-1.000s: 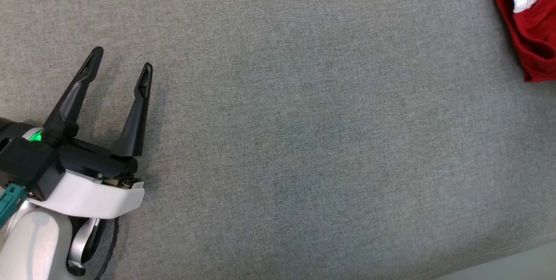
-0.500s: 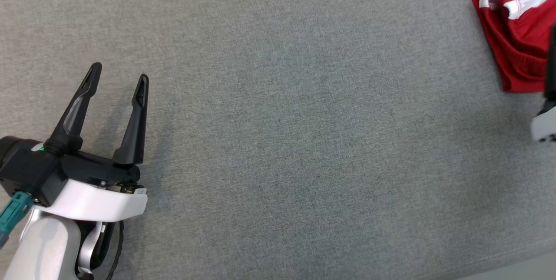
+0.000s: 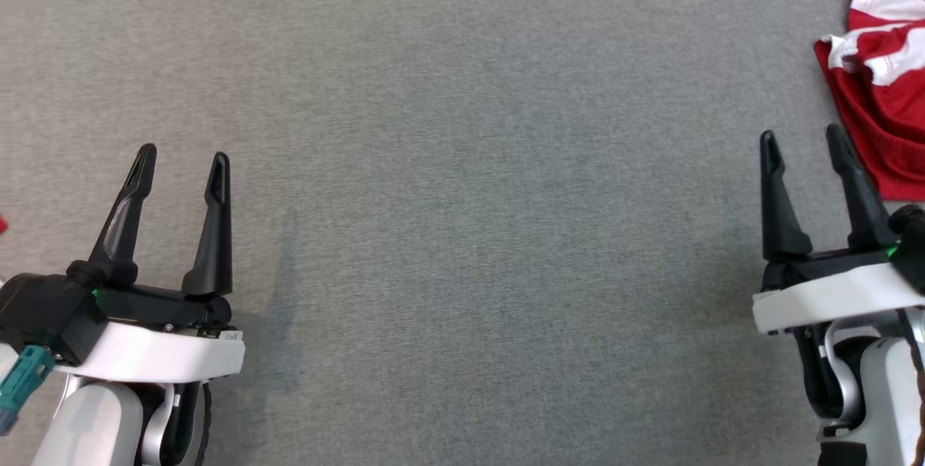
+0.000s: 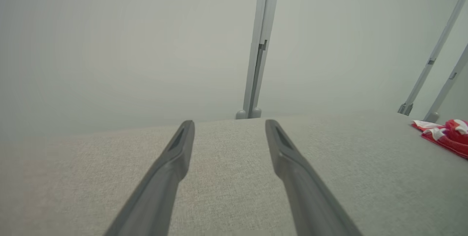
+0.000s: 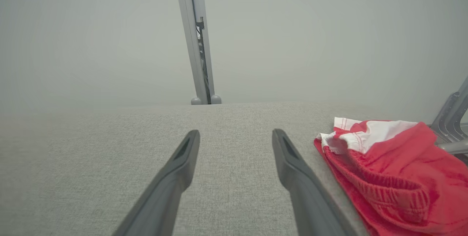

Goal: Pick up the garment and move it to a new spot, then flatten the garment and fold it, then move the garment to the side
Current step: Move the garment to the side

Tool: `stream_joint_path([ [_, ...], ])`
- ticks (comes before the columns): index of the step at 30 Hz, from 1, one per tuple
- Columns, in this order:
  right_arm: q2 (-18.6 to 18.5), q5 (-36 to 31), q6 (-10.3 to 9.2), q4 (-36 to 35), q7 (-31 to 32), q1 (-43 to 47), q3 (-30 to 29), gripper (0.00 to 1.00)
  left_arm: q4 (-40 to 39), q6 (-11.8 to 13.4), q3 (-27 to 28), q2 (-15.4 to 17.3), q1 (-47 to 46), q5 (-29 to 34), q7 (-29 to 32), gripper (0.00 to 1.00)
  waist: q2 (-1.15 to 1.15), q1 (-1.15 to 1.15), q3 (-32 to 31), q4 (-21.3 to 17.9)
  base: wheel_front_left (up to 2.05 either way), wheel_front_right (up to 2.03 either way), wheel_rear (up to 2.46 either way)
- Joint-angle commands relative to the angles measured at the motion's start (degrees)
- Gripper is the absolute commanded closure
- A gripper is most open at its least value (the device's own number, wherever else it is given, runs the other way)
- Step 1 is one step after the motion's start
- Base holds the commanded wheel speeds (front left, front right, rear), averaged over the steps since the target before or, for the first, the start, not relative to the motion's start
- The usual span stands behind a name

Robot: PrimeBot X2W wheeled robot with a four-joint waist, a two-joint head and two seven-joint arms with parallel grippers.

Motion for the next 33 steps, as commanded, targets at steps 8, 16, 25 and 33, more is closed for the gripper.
stream_joint_path([
  [8,0.4,0.7,0.00,-2.6,1.5,3.7,1.4,0.00,2.8,0.2,1.3,-1.5,2.3,-2.2,-1.4,0.00,0.00,0.00,-5.3,5.3,0.00,0.00,0.00],
  [16,0.4,1.0,0.00,-2.6,3.1,7.6,-0.3,0.00,5.5,-1.1,1.2,-2.4,5.3,-2.8,-2.1,0.00,0.00,0.00,-11.1,7.9,0.00,0.00,0.00],
  [25,0.4,0.4,0.00,-4.7,5.2,12.2,-2.2,0.00,6.7,0.1,0.0,-2.0,8.7,-1.1,-1.7,0.00,0.00,0.00,-15.7,7.5,0.00,0.00,0.00],
  [33,0.4,1.1,0.00,-6.9,6.6,16.9,-3.0,0.00,6.5,0.9,-0.9,-1.5,11.4,-0.8,-0.4,0.00,0.00,0.00,-19.4,6.9,0.00,0.00,0.00],
])
